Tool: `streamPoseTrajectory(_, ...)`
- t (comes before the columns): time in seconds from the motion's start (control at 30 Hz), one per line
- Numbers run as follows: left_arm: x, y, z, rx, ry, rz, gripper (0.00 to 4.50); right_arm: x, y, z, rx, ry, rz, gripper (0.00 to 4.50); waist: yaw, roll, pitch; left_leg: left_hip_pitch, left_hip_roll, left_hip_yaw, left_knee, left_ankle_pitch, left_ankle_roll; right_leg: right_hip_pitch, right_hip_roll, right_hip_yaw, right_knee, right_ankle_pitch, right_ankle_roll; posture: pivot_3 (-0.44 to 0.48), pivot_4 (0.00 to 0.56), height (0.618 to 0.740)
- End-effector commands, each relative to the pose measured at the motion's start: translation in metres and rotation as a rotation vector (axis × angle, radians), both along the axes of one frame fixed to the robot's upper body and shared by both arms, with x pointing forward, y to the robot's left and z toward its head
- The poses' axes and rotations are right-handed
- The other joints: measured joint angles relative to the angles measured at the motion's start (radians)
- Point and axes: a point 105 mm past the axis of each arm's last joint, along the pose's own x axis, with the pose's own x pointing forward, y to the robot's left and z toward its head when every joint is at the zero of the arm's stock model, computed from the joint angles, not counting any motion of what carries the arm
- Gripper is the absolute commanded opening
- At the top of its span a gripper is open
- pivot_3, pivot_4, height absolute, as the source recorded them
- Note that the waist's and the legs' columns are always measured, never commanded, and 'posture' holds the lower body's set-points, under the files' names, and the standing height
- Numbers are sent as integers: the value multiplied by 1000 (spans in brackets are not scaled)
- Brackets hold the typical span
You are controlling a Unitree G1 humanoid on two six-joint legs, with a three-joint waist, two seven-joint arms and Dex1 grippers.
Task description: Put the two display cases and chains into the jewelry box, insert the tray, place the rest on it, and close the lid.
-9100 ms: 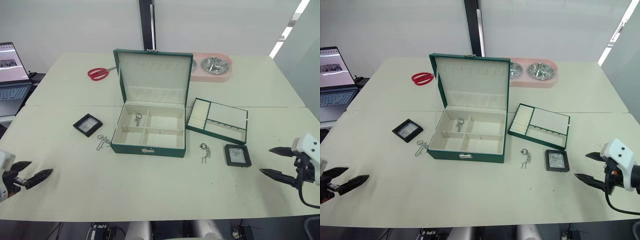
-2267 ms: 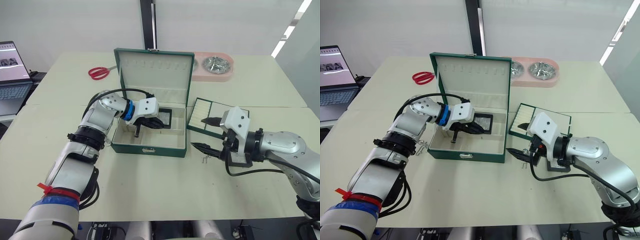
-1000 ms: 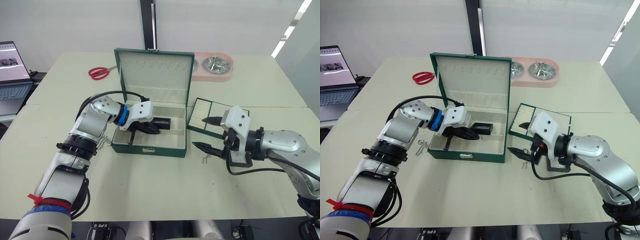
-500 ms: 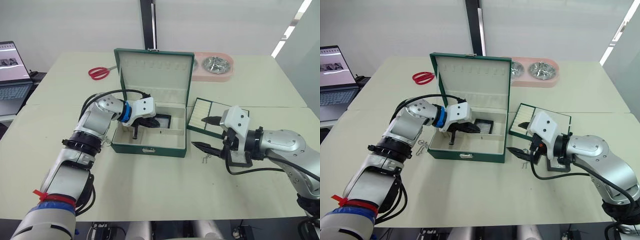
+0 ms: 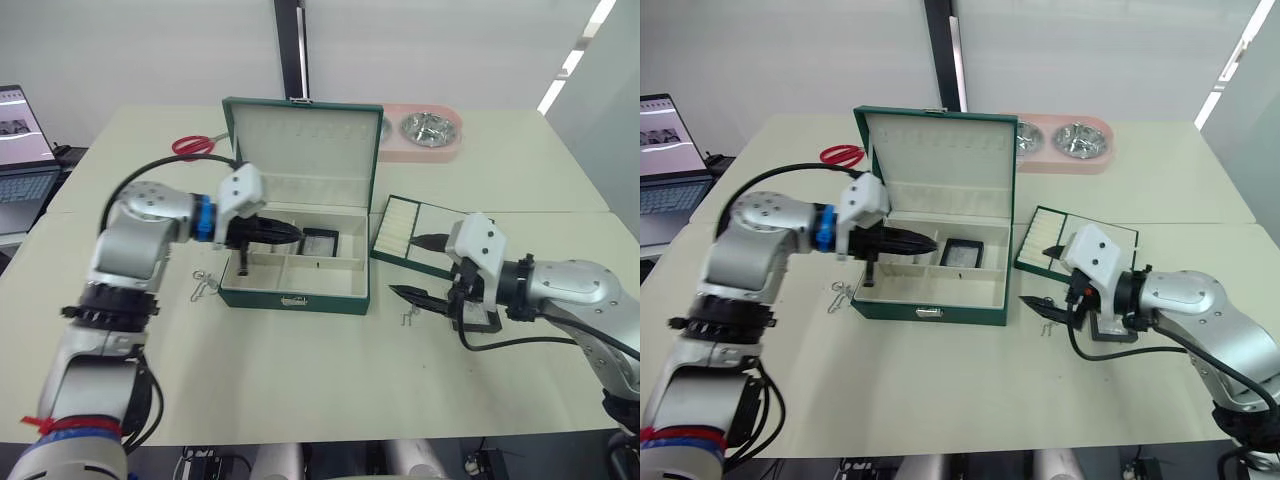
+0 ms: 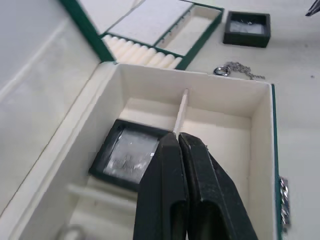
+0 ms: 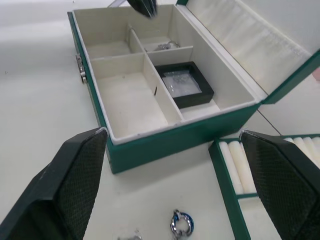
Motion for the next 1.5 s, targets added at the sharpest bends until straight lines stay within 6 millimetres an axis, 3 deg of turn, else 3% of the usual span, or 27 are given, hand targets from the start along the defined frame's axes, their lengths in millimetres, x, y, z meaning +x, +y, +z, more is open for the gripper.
streamPoseTrajectory(0.03,-4,46,22,-44,-83,179,19,-6,-17,20,-33,-88,-13,4500,2,0,0,0,0,0,0,0,0,0,0,0,0,0,0,0,150,740)
streamPoseTrajectory(0.13,-10,94,23,-142,-78,393,19,-9,-39,22,-58,-74,-80,4500,4,0,0,0,0,0,0,0,0,0,0,0,0,0,0,0,150,740)
streamPoseTrajectory(0.23,-27,139,-3,-162,-37,601,19,-13,-60,21,-82,-55,-134,4500,2,0,0,0,0,0,-1,0,1,0,-1,0,-1,0,0,0,150,740)
streamPoseTrajectory(0.4,-62,182,-40,-140,1,832,19,-17,-101,17,-132,-81,-250,4500,3,-1,-1,1,0,0,-2,-3,5,1,-1,0,-1,0,0,0,150,740)
streamPoseTrajectory(0.5,-78,200,-49,-149,1,929,601,-25,-133,9,-139,-61,-338,4500,12,-2,-2,1,0,0,-2,-3,5,2,-1,0,-2,0,0,0,150,740)
streamPoseTrajectory(0.6,-90,214,-66,-124,21,987,1550,-35,-161,-6,-142,-25,-417,4500,24,-3,-2,2,0,0,-2,-4,6,3,-2,0,-4,0,0,0,150,740)
streamPoseTrajectory(0.73,-89,212,-77,-142,11,1017,2849,-45,-186,-23,-119,43,-476,4500,25,-2,-3,2,0,0,-2,-4,6,4,-2,0,-5,0,0,0,150,740)
streamPoseTrajectory(0.9,-83,207,-94,-165,19,1007,4469,-52,-193,-37,-104,100,-505,4500,25,-1,-4,2,0,1,-2,-4,6,4,-1,0,-4,0,0,0,150,740)
streamPoseTrajectory(1.5,-59,199,-94,-238,-45,986,4469,-54,-166,-45,-101,111,-431,4500,23,-1,-4,3,0,1,-2,-4,6,4,-1,0,-4,0,0,0,150,740)
